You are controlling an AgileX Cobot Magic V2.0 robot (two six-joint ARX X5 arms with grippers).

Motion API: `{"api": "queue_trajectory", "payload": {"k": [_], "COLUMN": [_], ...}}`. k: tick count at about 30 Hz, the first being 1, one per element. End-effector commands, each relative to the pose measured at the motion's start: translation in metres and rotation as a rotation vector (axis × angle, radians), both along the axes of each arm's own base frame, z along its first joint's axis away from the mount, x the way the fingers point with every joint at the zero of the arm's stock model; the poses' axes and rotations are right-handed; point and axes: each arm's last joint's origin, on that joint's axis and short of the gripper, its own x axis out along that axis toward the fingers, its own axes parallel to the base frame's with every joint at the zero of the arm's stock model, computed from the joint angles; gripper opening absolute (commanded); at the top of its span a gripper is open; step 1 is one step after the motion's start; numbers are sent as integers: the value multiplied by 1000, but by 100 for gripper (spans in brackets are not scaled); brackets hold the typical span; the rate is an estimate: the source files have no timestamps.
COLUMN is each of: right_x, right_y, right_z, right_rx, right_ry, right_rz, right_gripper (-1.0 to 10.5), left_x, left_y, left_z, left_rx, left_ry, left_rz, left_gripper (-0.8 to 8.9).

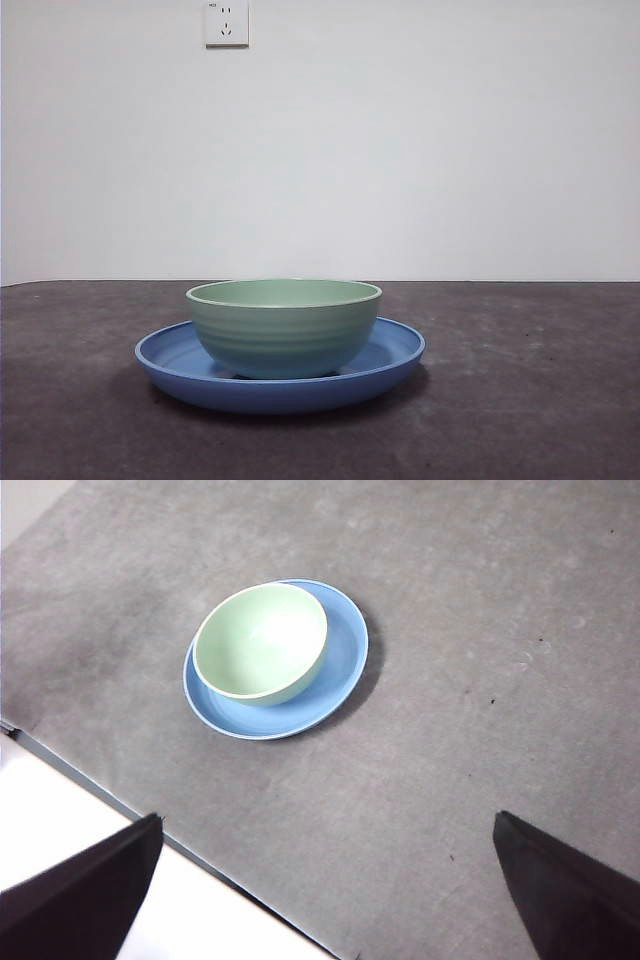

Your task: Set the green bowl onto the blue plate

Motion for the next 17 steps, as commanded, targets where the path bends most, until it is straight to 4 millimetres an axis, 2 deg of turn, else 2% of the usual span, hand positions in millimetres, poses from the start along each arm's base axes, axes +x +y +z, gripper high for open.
{"api": "queue_trajectory", "payload": {"k": [1, 5, 6, 8, 9, 10, 11, 17], "right_x": [-9, -13, -13, -13, -13, -13, -13, -12], "right_y": [-3, -4, -4, -4, -4, -4, -4, -3], "right_z": [4, 4, 4, 4, 3, 3, 4, 5], "right_rx": [12, 23, 25, 30, 35, 38, 39, 43], "right_ry": [-32, -43, -40, -35, -30, -28, -29, -42], "right_rz": [14, 21, 21, 22, 20, 16, 16, 15], "right_gripper": [633, 625, 563, 287, 64, -16, 23, 23], "left_x": [-1, -1, -1, -1, -1, -1, -1, -1], "left_y": [1, 1, 1, 1, 1, 1, 1, 1], "left_z": [3, 3, 3, 3, 2, 2, 2, 2], "left_rx": [-7, -7, -7, -5, -8, -8, -9, -14], "left_ry": [-20, -20, -20, -13, -1, 6, 6, 9], "left_rz": [-8, -9, -9, -7, -4, -2, -2, 0], "left_gripper": [656, 639, 593, 330, 70, 16, 41, 25]}}
